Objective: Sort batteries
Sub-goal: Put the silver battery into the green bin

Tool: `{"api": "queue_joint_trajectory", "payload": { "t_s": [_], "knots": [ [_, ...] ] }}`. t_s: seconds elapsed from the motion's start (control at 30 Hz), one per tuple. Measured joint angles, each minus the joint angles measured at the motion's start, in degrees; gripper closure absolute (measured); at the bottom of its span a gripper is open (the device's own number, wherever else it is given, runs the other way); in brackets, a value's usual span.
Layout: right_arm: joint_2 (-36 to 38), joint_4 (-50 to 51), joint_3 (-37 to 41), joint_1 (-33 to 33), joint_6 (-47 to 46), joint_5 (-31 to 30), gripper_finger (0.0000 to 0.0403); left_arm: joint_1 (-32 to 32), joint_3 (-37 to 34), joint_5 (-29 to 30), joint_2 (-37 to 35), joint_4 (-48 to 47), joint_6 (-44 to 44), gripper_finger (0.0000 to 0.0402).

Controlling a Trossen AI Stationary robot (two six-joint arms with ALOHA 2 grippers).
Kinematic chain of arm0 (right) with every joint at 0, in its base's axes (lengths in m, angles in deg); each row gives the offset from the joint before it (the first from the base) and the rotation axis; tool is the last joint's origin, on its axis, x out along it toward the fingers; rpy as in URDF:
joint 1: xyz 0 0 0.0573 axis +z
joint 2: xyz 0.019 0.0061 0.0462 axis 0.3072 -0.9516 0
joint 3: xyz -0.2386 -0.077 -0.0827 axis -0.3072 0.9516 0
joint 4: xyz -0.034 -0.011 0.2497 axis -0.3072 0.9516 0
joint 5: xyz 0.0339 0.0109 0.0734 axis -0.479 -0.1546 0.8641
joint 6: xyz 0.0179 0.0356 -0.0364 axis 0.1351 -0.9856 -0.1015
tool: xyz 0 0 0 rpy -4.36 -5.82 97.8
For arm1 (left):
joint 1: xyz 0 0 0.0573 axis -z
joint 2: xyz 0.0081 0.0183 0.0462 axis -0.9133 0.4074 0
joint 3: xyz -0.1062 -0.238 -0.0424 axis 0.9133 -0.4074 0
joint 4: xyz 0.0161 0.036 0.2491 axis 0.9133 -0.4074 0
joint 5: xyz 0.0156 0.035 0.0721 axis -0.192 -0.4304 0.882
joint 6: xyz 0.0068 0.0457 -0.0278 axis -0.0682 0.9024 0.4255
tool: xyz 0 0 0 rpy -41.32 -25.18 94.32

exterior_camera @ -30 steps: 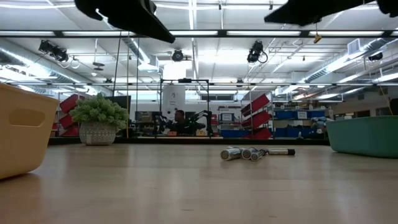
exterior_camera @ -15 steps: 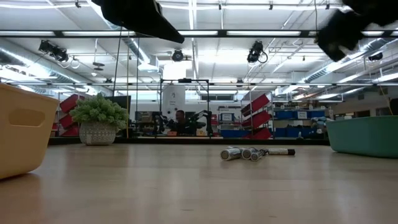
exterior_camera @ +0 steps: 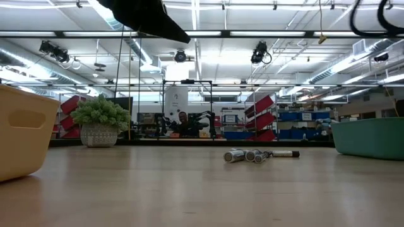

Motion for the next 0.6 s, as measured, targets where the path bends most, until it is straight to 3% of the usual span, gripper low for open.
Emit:
{"api": "queue_joint_trajectory", "payload": {
  "t_s": [0.13,0.3,0.6],
  "knots": [
    [-0.73,-2.94,0.02,3.03,-5.40,2.34,0.0272,0.00,0.00,0.00,0.00,-0.06,0.12,0.0282],
    [-3.67,-10.06,-0.04,7.44,-6.21,-1.71,0.0272,-0.02,0.00,0.00,0.00,-0.14,1.29,0.0282],
    [-13.84,-14.87,-0.04,18.13,-10.39,-0.89,0.0273,-0.04,0.00,1.59,0.00,5.17,9.26,0.0282]
  ]
}}
